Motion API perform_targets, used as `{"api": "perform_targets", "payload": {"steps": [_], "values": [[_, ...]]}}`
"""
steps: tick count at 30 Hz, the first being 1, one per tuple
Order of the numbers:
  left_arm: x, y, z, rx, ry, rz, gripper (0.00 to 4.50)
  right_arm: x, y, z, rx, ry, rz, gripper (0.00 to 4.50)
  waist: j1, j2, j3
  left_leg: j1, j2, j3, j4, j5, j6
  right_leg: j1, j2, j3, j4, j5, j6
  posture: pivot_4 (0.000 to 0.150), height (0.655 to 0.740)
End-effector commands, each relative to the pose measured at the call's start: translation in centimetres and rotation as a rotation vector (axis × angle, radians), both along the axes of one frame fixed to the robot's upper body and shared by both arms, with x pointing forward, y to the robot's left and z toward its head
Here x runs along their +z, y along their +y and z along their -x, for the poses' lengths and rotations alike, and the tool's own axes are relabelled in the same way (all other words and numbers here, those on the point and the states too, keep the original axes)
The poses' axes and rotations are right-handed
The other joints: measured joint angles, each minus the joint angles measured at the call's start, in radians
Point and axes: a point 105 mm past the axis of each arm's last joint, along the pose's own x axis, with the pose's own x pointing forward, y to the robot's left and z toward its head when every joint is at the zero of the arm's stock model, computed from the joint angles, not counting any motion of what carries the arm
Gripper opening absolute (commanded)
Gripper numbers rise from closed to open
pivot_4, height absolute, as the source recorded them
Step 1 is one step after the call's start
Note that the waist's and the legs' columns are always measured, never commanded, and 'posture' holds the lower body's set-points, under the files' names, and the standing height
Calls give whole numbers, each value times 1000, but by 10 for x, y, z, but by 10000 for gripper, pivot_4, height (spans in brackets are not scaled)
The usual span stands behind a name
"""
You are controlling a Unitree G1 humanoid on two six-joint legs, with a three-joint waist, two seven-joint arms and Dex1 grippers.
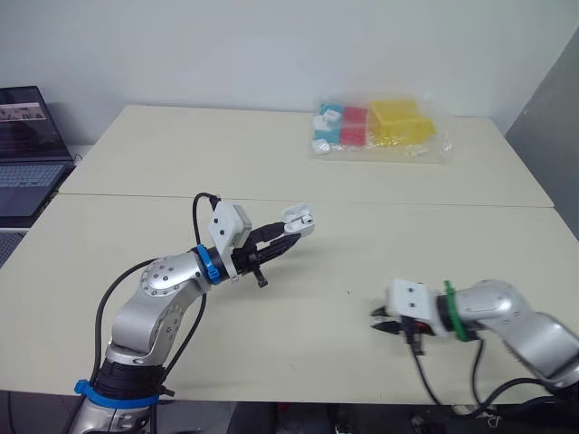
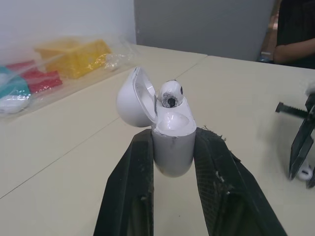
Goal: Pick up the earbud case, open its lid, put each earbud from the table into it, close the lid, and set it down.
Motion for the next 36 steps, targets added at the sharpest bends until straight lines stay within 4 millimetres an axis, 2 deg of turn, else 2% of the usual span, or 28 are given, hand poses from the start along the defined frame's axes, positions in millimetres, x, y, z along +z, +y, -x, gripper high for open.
{"api": "perform_targets", "payload": {"steps": [1, 7, 11, 12, 13, 19, 23, 28, 30, 36], "values": [[8, -4, 5, -20, -39, 8, 7901, 4, -32, 0, 36, 2, 85, 4103, -1, 0, 0, 0, 1, 0, 0, 0, 0, 0, 0, 0, 0, 0, 0, 1500, 7400], [8, -3, 5, -17, -36, 4, 7901, 4, -59, 4, 45, 57, 164, 4103, -2, 0, 0, 1, 1, 0, 0, 0, 0, 0, 1, 1, 1, 0, 0, 1500, 7400], [9, -3, 5, -16, -38, 2, 7901, 2, -59, 0, 13, 60, 155, 4103, -2, 0, 0, 1, 1, 0, 0, 0, 0, 0, 1, 1, 1, 0, 0, 1500, 7400], [9, -2, 5, -15, -38, 1, 7901, 1, -59, -3, 4, 47, 152, 11268, -2, 0, 0, 1, 1, 0, 0, 0, 0, 1, 1, 1, 1, 0, 0, 1500, 7400], [9, -2, 5, -15, -38, 0, 7901, 1, -59, -3, 3, 46, 154, 12621, -2, 0, 0, 2, 1, 0, 0, 0, 0, 1, 1, 1, 1, 0, 0, 1500, 7400], [8, -2, 6, -16, -32, -1, 7901, 10, -56, -7, 22, 6, 142, 33056, -2, 0, 0, 2, 1, 0, 0, 0, 0, 1, 1, 1, 2, 0, 0, 1500, 7400], [7, -3, 7, -18, -26, 2, 7901, 29, -45, -5, 26, -9, 71, 33289, -2, 0, 0, 2, 1, 1, 0, 0, 0, 0, 1, 1, 2, 0, 0, 1500, 7400], [3, -3, 9, -13, -16, 4, 7901, 51, -39, 7, -14, -9, 86, 33289, -1, 1, 0, 2, 1, 1, 0, 0, 0, 0, 1, 1, 3, 0, 0, 1500, 7400], [1, -3, 10, -12, -12, 1, 7901, 52, -40, 9, -44, -25, 114, 33289, -1, 0, 0, 2, 1, 0, 0, 0, 0, 1, 1, 1, 3, 0, 0, 1500, 7400], [-3, -7, 11, -11, -3, 9, 7901, 39, -58, 10, -150, -49, 333, 33289, -1, 0, 0, 3, 1, 1, 1, 0, 0, 0, 0, 1, 3, 0, 0, 1500, 7400]]}}
